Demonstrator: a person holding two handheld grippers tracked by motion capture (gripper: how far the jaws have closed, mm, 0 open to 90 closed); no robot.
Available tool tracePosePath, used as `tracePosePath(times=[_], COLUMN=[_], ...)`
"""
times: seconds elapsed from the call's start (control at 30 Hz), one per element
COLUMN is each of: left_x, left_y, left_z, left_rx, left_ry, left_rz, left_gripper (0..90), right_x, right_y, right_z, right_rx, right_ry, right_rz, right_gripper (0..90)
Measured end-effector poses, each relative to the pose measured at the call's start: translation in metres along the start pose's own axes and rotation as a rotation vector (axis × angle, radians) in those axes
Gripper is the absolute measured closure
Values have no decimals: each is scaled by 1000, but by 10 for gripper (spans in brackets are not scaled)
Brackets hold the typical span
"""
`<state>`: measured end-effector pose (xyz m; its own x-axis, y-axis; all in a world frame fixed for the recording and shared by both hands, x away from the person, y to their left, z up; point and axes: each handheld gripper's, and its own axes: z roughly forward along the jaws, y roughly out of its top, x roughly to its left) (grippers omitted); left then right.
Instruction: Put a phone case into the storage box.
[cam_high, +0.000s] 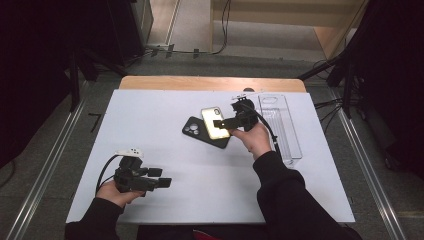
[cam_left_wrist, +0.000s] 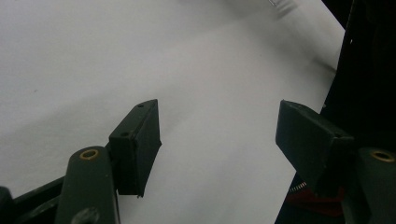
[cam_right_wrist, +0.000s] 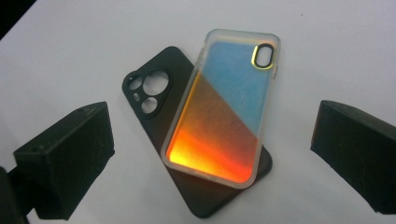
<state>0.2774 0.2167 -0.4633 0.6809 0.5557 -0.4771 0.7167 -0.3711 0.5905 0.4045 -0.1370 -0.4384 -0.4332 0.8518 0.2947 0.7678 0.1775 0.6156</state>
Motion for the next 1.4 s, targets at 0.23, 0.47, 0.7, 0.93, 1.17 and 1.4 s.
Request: tracePosePath(times=[0.23,0.47,0.7,0.93,1.17,1.4], left_x=[0,0,0,1,0,0], left_y=[0,0,0,0,0,0], left_z=[0,0,1,1,1,1], left_rx=[1,2,7,6,7,7], left_ry=[0,0,1,1,1,1], left_rz=[0,4,2,2,4,2], left_gripper=[305,305,305,305,305,305], right_x=[-3,-5,-3,-2,-3,-4], right_y=[7,20,26,27,25,22], right_z=[16,34,45,56,61,68], right_rx=[14,38,46,50,58,75], right_ry=[17,1,-5,-14,-22,-28], right_rz=[8,10,15,13,22,23], right_gripper=[0,0,0,0,0,0])
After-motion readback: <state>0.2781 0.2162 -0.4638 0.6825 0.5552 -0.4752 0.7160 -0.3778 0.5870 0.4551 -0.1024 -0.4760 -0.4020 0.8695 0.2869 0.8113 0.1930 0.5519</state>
